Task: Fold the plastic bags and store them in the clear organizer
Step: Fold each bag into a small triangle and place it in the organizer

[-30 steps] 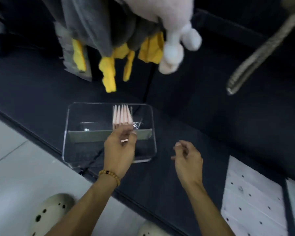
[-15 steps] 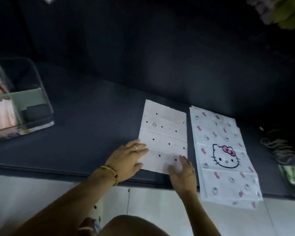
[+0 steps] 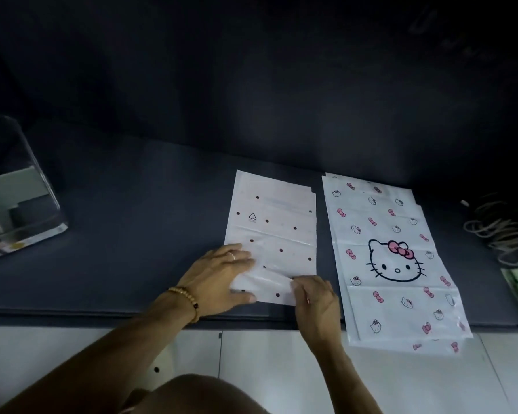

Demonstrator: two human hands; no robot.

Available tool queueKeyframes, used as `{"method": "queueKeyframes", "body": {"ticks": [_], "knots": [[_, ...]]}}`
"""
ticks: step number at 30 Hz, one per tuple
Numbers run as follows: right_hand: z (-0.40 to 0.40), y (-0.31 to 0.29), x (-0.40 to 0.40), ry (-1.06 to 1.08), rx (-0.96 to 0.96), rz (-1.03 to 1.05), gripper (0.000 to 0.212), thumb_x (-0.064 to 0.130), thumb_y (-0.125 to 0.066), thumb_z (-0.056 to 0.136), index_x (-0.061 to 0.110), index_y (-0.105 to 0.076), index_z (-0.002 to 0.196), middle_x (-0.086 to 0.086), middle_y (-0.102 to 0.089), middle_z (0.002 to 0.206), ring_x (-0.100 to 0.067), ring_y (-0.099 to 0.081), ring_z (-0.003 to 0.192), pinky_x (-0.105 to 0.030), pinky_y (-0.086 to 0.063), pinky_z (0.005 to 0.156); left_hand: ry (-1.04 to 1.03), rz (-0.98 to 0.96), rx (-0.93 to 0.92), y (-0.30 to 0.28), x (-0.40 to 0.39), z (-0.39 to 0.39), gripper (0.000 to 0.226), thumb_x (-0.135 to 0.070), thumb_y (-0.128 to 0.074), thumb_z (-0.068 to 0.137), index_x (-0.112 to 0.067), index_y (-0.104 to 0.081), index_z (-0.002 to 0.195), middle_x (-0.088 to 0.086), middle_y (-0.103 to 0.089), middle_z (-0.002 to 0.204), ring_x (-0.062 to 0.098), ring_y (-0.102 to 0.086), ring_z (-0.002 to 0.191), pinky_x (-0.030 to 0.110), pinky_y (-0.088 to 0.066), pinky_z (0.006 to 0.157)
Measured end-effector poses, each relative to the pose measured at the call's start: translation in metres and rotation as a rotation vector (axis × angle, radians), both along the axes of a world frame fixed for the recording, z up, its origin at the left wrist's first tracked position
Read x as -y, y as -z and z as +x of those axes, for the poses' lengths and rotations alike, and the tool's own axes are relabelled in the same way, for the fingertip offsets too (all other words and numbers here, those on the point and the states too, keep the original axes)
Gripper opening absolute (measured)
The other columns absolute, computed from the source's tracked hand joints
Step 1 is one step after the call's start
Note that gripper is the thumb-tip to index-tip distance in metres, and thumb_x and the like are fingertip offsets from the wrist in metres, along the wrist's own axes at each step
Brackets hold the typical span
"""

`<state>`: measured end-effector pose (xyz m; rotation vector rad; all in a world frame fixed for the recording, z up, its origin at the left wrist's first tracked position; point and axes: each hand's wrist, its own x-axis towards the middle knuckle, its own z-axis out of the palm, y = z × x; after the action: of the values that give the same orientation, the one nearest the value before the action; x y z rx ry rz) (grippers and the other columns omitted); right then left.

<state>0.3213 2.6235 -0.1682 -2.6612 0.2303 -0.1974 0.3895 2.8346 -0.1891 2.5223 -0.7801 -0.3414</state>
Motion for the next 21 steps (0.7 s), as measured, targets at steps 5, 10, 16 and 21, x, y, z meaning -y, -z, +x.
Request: {"method": "queueKeyframes", "body": {"ticks": [5,10,16,21], "knots": [[0.009,-0.021,-0.016,-0.07,0.078,0.04,0.014,0.011,-0.054,0.095,0.012,-0.066,0.087,0.001,-0.066,0.081,-0.021,-0.059,0.072,-0.035,-0.048,0.066,-0.042,-0.159,0.29,-0.03,-0.011,0.0,0.032,-0.019,-0.071,0.082,-0.021,-0.068,0.114,-0.006,-0.062,0.126,0.016,-0.048,0.128,0.036,-0.04,0.106],[0.014,-0.024,-0.055,-0.239,-0.044,-0.001,0.021,0.032,-0.04,0.102,0.02,-0.057,0.099,0.003,-0.063,0.088,-0.014,-0.059,0.077,-0.039,-0.053,0.075,-0.111,-0.035,0.388,-0.043,-0.071,0.003,0.018,-0.016,-0.065,0.085,-0.018,-0.072,0.102,-0.001,-0.071,0.107,0.016,-0.061,0.111,0.034,-0.051,0.093],[0.021,-0.004,-0.109,-0.482,-0.288,0.067,0.059,0.061,-0.053,0.086,0.034,-0.044,0.138,0.024,-0.045,0.128,0.003,-0.038,0.119,-0.021,-0.03,0.102,-0.239,0.042,0.079,-0.045,-0.149,0.001,0.025,-0.036,-0.048,0.095,-0.025,-0.064,0.112,-0.006,-0.067,0.114,0.016,-0.061,0.105,0.035,-0.05,0.087],[0.036,-0.004,-0.128,-0.469,-0.166,0.119,0.014,0.019,-0.064,0.089,0.022,-0.073,0.099,0.014,-0.068,0.113,0.002,-0.045,0.125,-0.017,-0.037,0.103,-0.489,-0.34,-0.284,-0.032,-0.192,-0.022,0.016,-0.03,-0.053,0.095,-0.025,-0.065,0.085,-0.013,-0.067,0.086,-0.001,-0.06,0.083,0.026,-0.045,0.076]]}}
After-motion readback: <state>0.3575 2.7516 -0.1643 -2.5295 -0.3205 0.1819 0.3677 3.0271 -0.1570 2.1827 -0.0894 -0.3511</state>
